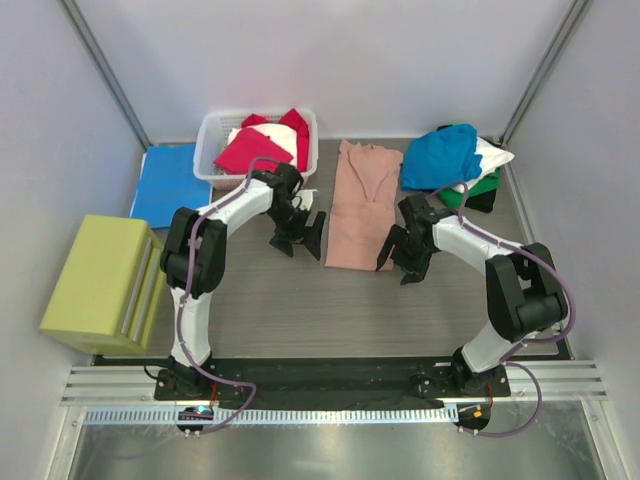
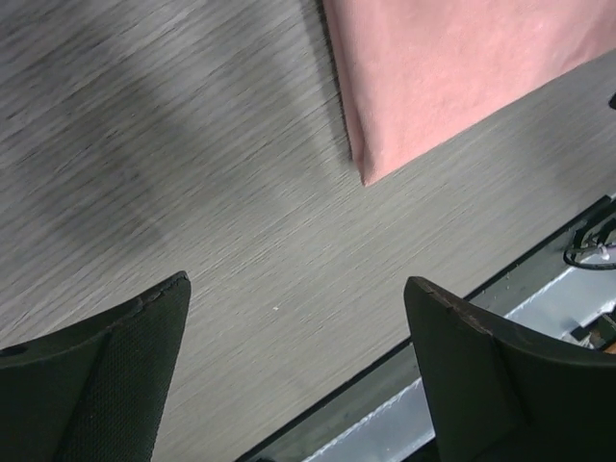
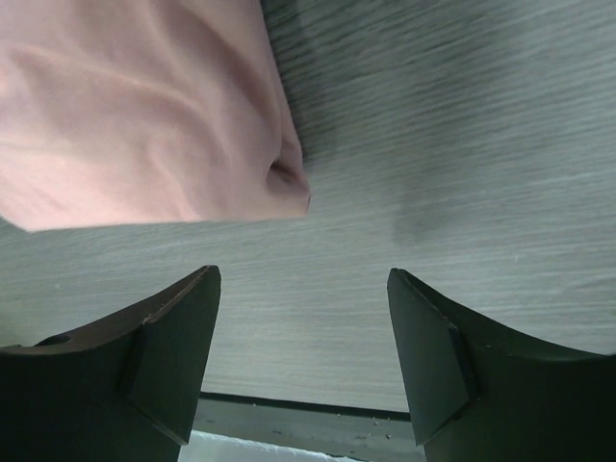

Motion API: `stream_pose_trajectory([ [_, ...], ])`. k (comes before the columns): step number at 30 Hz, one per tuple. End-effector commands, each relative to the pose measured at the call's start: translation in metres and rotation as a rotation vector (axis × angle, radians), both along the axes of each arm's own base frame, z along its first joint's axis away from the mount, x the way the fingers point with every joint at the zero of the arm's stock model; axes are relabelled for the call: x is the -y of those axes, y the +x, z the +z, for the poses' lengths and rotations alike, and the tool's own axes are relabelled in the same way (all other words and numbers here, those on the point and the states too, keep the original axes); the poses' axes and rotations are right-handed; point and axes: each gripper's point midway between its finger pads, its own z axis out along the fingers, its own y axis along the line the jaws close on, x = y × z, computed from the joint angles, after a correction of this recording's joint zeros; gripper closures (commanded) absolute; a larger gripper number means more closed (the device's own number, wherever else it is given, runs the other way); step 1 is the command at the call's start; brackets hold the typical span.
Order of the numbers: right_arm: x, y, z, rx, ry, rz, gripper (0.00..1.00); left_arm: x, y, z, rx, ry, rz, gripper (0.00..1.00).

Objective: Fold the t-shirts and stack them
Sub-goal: Fold the tshirt

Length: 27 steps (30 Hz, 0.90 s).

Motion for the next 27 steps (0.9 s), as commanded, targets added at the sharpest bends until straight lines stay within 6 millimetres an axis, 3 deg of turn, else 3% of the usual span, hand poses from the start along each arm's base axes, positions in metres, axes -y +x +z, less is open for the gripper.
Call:
stream_pose_trajectory([
  [1,-0.004,0.025,0.003,0.06,-0.001,-0.004,0.26,0.028,0.012,0.01,0.098,-0.02,-0.009,0.12],
  [11,-0.008,0.039,-0.005,0.069,-0.004,0.004,0.29,0.059,0.005,-0.006,0.163,0.05,-0.039,0.35],
  [27,-0.014,0.045,0.0,0.077,0.022,0.017,0.3,0.071,0.001,-0.025,0.137,0.066,-0.069,0.41],
])
